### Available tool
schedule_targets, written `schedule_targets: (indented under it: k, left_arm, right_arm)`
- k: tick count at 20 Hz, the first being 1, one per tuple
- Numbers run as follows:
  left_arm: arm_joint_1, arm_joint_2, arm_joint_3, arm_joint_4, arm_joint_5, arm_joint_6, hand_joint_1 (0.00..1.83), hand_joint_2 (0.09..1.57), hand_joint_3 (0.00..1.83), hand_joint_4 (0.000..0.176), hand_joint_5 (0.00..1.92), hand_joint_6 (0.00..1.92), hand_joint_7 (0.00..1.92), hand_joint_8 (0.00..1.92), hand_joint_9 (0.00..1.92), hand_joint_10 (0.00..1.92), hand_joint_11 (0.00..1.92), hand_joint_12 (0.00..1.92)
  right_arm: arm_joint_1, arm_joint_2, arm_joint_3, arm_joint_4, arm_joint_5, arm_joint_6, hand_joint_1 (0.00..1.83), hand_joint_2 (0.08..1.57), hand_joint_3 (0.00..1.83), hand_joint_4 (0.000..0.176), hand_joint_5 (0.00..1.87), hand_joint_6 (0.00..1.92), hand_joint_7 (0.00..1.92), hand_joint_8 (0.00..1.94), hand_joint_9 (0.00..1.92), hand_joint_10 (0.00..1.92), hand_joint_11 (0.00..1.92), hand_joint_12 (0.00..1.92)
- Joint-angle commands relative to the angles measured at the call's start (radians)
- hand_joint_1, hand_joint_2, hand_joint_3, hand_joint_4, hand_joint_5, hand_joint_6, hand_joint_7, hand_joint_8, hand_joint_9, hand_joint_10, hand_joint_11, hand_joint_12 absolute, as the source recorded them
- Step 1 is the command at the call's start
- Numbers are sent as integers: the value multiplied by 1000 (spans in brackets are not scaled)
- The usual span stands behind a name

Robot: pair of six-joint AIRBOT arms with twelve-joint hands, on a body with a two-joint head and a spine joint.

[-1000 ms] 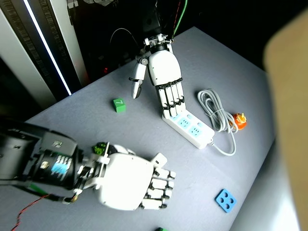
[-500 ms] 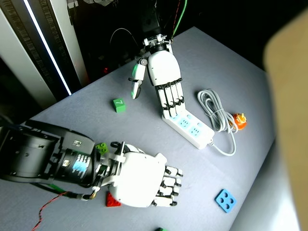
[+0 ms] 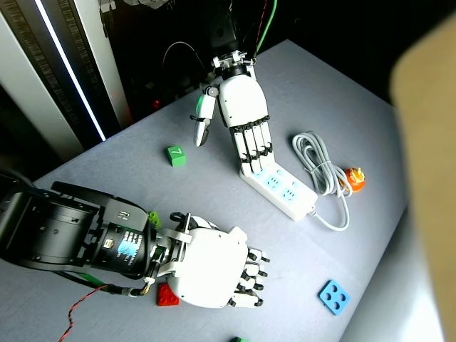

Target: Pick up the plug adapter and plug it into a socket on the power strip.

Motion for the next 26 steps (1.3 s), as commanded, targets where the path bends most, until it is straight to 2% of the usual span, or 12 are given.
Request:
schedule_targets:
  k: [1, 14, 16, 18, 19, 20, 21, 22, 26]
  left_arm:
    - [2, -9, -5, -1, 43, -3, 0, 1202, 4, 0, 0, 0, 22, 0, 7, 1, 0, 0]
    - [-5, -8, -3, -1, 44, -3, 0, 1211, 4, 0, 18, 4, 51, 7, 41, 10, 16, 8]
    - [-6, -8, -3, -1, 44, -3, 0, 1209, 3, 0, 22, 8, 54, 7, 39, 8, 17, 10]
    - [-7, -8, -3, -1, 44, -3, 0, 1207, 1, 0, 26, 8, 56, 6, 35, 5, 15, 10]
    - [-7, -7, -3, -1, 44, -3, 0, 1206, 1, 0, 29, 9, 60, 7, 39, 6, 21, 14]
    - [-7, -7, -3, -1, 44, -3, 0, 1208, 2, 0, 29, 8, 61, 7, 42, 7, 19, 14]
    - [-7, -7, -3, -1, 44, -3, 0, 1209, 2, 0, 26, 6, 65, 8, 48, 9, 25, 17]
    - [-7, -7, -3, -1, 44, -3, 0, 1221, 7, 0, 22, 4, 55, 3, 39, 5, 14, 13]
    - [-10, -7, -2, -1, 44, -3, 0, 1219, 4, 0, 14, 4, 54, 5, 44, 6, 13, 16]
  right_arm:
    - [4, 3, 8, 4, 101, 3, 1121, 1039, 0, 0, 513, 10, 487, 8, 431, 28, 0, 1099]
    - [10, -6, 16, 4, 108, 10, 1105, 1057, 0, 0, 539, 7, 541, 7, 490, 25, 0, 1128]
    - [12, -6, 18, 5, 108, 10, 1153, 1087, 3, 0, 726, 41, 767, 34, 682, 77, 51, 1339]
    - [13, -6, 18, 5, 105, 13, 1190, 1100, 2, 0, 845, 44, 924, 36, 835, 112, 219, 1364]
    - [13, -6, 18, 5, 105, 15, 1211, 1157, 0, 0, 821, 976, 1026, 713, 937, 99, 369, 1290]
    - [14, -6, 18, 5, 105, 15, 1199, 1172, 0, 0, 784, 1216, 976, 971, 981, 105, 382, 1352]
    - [14, -6, 18, 5, 104, 16, 1327, 1162, 0, 0, 791, 1215, 968, 972, 829, 1100, 413, 1410]
    - [13, -6, 18, 5, 103, 17, 1353, 1155, 0, 0, 823, 1184, 961, 983, 803, 1289, 438, 1428]
    - [10, 1, 17, 5, 99, 19, 1369, 1128, 1, 0, 889, 1073, 1003, 981, 848, 1251, 529, 1371]
